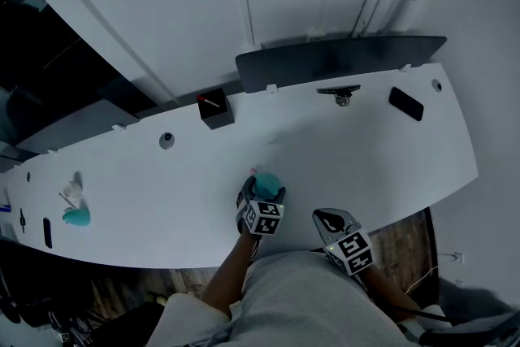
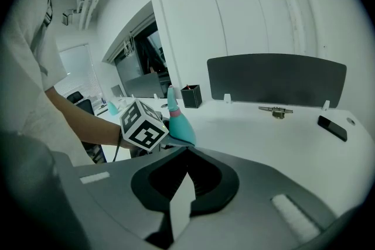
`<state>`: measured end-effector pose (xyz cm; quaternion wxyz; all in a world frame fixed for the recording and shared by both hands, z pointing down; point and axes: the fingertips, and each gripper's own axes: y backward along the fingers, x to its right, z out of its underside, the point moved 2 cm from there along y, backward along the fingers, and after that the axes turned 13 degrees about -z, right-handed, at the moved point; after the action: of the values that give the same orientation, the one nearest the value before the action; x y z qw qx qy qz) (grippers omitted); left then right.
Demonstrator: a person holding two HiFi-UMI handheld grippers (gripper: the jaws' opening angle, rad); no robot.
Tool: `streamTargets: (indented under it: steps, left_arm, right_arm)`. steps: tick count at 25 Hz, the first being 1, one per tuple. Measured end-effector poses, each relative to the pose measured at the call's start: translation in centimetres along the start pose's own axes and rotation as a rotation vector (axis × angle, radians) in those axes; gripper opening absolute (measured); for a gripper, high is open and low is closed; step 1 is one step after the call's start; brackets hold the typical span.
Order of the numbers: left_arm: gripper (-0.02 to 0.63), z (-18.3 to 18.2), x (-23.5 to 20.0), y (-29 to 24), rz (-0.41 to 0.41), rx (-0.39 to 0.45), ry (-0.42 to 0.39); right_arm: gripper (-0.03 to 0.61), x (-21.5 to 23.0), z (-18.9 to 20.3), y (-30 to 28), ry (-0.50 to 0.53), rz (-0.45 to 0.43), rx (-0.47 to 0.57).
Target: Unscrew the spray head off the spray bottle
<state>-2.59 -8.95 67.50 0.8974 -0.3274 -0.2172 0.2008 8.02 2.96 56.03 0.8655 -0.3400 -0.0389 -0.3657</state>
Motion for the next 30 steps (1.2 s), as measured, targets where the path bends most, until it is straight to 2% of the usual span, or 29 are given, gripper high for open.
streamTargets:
  steps: [6,14,19,26,30]
  left_arm:
    - [0.400,-0.3,-0.6,1.0,-0.037,0.015,-0.108]
    - [0.399,-0.6,-2.0,3.4,-0.137,0.030,-0.296]
    - [0.400,-0.3,-3.3,6.0,-0.219,-0.009,-0.425]
    - [0.399,0.9,-4.5,7.3,-0.286,-0.065,-0.478]
    - [0.399,0.9,-5.1,7.4,-0.318,-0.083,-0.488]
  right_arm:
    - [0.000,-0.2,-0.7,-0.7,0.016,-0.036,0.001]
    - [0.000,-1.1,-2.0,-2.0,0.056,-0.111,0.008]
    - [0.000,-1.6,-2.2,-3.0,0.073,-0.165,-0.011]
    - [0.000,-2.9,-3.4,-4.3,0.091,-0.249,-0.004]
    - [0.003,-4.6,-4.9,-3.9,0.028,-0.406,0.027]
